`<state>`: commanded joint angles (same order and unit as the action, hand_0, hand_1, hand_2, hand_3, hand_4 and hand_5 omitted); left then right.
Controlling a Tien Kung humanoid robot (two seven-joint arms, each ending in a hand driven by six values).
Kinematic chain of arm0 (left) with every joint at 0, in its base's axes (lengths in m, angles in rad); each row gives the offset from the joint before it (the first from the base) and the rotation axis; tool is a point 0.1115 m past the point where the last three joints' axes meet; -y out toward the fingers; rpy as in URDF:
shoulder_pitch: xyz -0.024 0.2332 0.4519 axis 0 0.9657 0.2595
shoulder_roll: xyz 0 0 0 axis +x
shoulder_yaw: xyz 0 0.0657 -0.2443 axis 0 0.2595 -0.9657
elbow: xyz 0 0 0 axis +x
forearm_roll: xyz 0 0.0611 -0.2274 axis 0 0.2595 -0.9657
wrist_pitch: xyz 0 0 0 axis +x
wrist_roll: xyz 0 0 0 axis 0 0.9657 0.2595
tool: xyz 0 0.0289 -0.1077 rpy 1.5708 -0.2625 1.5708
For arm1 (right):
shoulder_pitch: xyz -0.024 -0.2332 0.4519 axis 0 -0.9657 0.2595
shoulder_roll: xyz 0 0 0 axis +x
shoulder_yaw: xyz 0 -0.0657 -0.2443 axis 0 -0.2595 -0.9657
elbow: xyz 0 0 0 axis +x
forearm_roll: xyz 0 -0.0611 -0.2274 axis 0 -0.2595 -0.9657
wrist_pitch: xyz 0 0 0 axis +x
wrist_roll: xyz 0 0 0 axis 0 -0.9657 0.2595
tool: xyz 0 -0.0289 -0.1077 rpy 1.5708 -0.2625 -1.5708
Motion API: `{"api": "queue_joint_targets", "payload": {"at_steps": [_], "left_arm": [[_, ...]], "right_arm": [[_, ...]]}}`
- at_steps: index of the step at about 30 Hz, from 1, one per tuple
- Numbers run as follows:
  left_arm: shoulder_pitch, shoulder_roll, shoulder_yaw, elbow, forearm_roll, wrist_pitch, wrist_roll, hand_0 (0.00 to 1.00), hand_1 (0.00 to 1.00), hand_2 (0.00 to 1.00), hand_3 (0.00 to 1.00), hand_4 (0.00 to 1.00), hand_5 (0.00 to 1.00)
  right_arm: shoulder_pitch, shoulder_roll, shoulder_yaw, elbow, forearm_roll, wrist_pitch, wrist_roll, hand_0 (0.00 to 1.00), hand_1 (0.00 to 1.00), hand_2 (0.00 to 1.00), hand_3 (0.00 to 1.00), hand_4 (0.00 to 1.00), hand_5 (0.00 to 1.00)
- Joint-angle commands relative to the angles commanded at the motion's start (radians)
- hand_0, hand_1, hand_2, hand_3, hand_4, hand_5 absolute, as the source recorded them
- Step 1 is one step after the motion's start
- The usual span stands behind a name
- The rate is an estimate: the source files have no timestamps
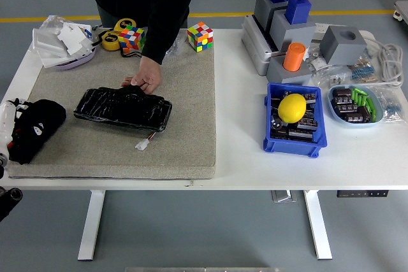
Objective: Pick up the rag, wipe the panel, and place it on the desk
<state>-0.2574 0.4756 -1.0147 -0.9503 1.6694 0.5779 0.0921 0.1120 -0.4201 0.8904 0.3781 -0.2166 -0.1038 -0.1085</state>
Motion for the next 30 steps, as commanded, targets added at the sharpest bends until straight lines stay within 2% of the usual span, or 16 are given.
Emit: {"api": "queue_joint_targets", "payload": {"at_steps": [2,8,12,17,23,30], "left_arm": [[-0.003,0.004,-0.004,-0.007,0.005,0.000,0.002,0.202,0.177,0.523,0.557,0.552,0.002],[-0.017,0.026,-0.025,-0.036,0.013,-0.013,0.017,0.199,0.159,0.523,0.557,0.535,0.002],[-0.027,0.043,-0.032,-0.074,0.013,-0.025,0.035,0.199,0.159,0.523,0.557,0.535,0.002],[-0.042,0.051,-0.044,-0.115,-0.004,-0.034,0.050,0.199,0.145,0.528,0.558,0.527,0.002],[-0.060,0.049,-0.043,-0.145,-0.013,-0.039,0.073,0.198,0.141,0.531,0.557,0.518,0.002],[-0.072,0.027,-0.022,-0.128,-0.019,-0.035,0.074,0.196,0.138,0.534,0.557,0.517,0.002]], "right_arm": [[0.002,0.001,-0.002,0.000,0.000,0.001,0.000,0.727,0.643,0.677,0.620,0.998,0.601],[0.006,0.001,-0.007,-0.001,0.003,0.001,0.000,0.727,0.643,0.677,0.621,0.998,0.604],[0.008,-0.001,-0.007,-0.002,0.002,0.000,0.000,0.727,0.643,0.677,0.621,0.998,0.604],[0.010,0.003,-0.010,-0.002,0.002,-0.001,0.004,0.726,0.642,0.677,0.621,0.998,0.605],[0.011,0.004,-0.012,-0.003,0.004,-0.002,0.006,0.727,0.643,0.677,0.622,0.998,0.609],[0.014,0.002,-0.020,-0.004,0.007,-0.003,0.007,0.727,0.643,0.677,0.621,0.998,0.612]]}}
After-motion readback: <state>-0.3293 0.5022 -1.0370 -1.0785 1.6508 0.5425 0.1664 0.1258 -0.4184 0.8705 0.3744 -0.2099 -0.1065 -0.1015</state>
